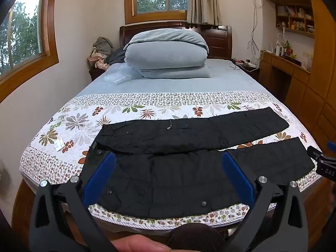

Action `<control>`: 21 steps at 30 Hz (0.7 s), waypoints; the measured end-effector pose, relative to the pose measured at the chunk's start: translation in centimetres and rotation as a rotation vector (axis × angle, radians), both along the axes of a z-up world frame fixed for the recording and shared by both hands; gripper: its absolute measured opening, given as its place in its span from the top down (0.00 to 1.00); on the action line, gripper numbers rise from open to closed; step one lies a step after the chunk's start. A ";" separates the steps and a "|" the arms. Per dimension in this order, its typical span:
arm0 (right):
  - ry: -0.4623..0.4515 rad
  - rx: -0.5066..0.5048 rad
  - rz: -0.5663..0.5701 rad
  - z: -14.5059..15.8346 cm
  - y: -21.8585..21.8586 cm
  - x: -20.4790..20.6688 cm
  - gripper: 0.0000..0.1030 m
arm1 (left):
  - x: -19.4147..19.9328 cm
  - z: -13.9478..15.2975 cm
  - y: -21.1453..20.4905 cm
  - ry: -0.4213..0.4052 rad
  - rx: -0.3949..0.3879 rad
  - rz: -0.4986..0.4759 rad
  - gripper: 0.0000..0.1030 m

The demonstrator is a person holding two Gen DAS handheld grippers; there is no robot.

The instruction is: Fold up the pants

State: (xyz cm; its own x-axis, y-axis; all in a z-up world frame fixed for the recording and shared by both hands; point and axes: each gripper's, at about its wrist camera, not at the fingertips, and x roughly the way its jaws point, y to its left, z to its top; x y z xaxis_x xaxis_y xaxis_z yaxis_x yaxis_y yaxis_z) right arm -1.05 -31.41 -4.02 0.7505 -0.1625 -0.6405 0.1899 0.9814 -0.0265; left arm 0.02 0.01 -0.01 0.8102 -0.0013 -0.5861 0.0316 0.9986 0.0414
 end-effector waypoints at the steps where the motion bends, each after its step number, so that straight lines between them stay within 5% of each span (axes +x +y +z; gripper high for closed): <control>1: -0.001 0.001 0.000 0.0 0.0 0.0 0.03 | 0.0 0.0 0.0 0.002 -0.001 0.000 0.02; 21: -0.004 -0.002 -0.002 0.0 -0.1 0.0 0.03 | -0.3 -0.1 0.0 0.004 -0.006 -0.006 0.02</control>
